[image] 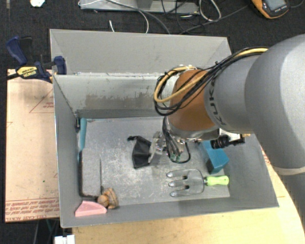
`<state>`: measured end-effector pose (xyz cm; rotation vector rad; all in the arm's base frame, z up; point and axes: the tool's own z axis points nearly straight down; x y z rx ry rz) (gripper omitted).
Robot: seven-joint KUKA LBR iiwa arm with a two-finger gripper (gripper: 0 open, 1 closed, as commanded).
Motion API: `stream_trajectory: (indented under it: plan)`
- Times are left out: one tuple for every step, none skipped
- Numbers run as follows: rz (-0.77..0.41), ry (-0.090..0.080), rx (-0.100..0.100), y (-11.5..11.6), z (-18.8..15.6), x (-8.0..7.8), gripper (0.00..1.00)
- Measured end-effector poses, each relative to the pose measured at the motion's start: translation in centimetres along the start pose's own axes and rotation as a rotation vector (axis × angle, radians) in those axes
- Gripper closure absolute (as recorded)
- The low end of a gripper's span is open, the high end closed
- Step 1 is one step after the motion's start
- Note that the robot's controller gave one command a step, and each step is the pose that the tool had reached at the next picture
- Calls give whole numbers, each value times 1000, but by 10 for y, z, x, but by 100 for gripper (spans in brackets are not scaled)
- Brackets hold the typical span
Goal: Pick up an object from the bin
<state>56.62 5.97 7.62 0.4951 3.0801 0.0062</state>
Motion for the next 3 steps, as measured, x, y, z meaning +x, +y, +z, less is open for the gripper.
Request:
stream_trajectory:
  plan:
    - [-11, 0, -1, -2, -2, -1, 100]
    - [-150, -1, -2, -21, -5, -13, 100]
    - [-121, 1, -2, -13, -25, -11, 100]
